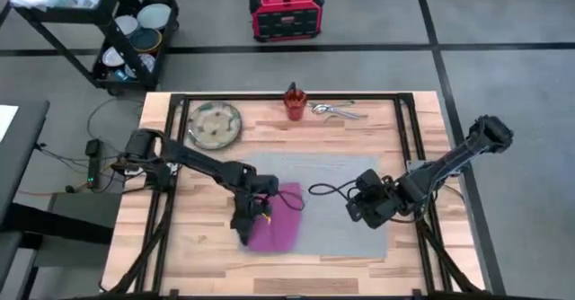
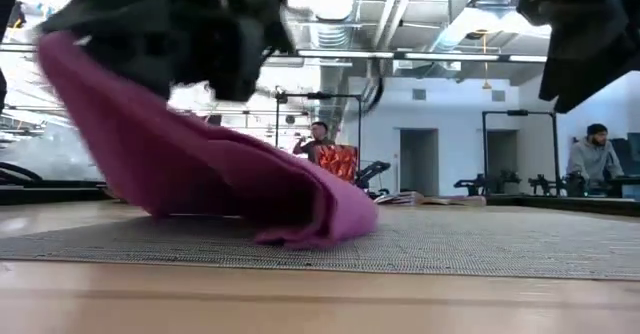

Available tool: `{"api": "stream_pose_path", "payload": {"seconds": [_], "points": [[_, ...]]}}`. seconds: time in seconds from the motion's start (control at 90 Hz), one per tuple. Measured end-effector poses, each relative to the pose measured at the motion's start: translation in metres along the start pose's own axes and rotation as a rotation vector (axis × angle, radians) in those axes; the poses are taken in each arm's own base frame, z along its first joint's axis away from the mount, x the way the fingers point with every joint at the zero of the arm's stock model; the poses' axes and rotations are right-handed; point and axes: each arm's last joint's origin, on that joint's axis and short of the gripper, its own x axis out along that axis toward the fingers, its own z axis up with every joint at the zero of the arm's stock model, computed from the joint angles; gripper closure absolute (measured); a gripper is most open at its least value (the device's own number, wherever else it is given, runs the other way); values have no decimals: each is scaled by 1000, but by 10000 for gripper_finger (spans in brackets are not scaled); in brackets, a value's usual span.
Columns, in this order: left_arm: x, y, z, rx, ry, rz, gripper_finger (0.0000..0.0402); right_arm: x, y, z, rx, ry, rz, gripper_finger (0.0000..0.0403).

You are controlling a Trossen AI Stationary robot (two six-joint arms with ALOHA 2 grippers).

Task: Set table place
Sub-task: Fold the pink table napkin

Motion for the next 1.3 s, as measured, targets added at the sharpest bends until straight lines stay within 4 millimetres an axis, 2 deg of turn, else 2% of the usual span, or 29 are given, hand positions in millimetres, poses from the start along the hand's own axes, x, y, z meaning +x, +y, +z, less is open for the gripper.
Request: {"api": "stream_pose_path", "payload": {"seconds": [0.178,0.467,0.644,0.922,1.067,1.3], "points": [[4,13,-8,-60,77,-40,401,-4,0,-7,19,-16,10,270],[1,3,14,48,5,-103,401,-1,1,0,44,-59,10,270],[10,2,3,16,71,-72,401,0,1,2,53,-61,13,270],[6,9,-9,-89,115,56,398,0,0,2,47,-61,1,270],[2,10,-10,-119,109,59,371,0,0,2,45,-61,-2,270],[-10,14,-8,-172,74,17,293,0,-3,2,36,-57,-27,270]]}}
